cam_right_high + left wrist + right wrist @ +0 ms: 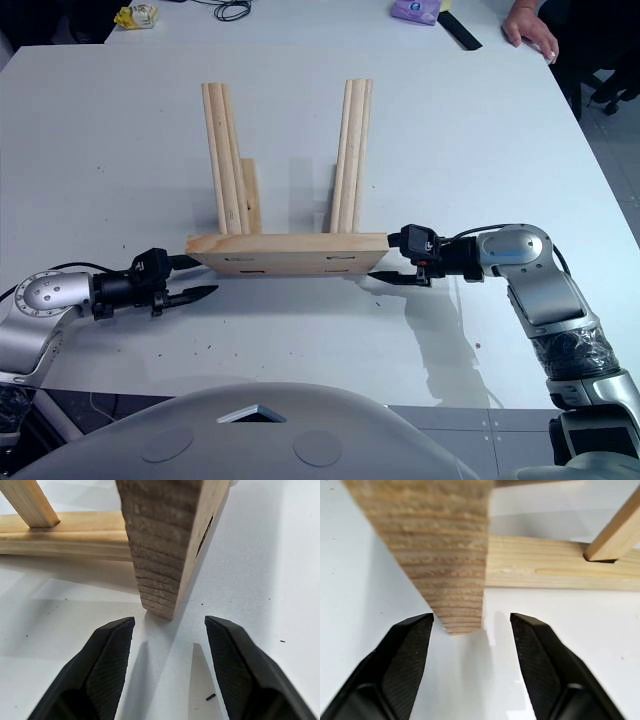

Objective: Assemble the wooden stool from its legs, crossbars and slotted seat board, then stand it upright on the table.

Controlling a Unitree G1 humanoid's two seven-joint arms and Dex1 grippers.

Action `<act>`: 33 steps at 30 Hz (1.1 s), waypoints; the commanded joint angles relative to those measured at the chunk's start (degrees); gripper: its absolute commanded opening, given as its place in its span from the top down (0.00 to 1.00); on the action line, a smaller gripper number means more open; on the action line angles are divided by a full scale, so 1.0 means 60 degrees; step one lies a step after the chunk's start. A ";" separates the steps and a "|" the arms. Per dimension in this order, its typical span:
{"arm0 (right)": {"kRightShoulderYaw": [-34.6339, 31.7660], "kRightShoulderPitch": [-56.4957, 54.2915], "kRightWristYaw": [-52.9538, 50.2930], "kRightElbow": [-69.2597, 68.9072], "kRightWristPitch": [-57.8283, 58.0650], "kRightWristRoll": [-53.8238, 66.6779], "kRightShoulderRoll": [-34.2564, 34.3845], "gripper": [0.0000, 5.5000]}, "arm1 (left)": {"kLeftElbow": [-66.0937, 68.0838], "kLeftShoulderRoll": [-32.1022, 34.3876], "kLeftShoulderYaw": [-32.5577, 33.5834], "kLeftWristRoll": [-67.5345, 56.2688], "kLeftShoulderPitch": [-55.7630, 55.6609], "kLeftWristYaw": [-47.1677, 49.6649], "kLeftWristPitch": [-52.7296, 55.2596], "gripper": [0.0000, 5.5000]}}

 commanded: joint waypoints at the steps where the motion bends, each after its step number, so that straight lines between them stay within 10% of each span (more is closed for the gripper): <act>1: 0.0226 -0.0323 -0.0005 0.0042 -0.0067 -0.0150 0.0138 0.48 | 0.0315 -0.0150 -0.0266 0.0278 -0.0443 0.0045 -0.0247 0.53; 18: 0.0559 -0.0666 0.0025 0.0322 -0.0182 -0.0363 0.0396 0.48 | 0.0396 -0.0389 -0.0824 0.0401 -0.1092 -0.0377 -0.0545 0.37; 33: 0.0708 -0.0480 -0.0174 0.0159 -0.0030 -0.0353 0.0688 0.75 | 0.1094 -0.0622 -0.1197 0.0735 -0.1200 -0.0284 -0.0867 0.48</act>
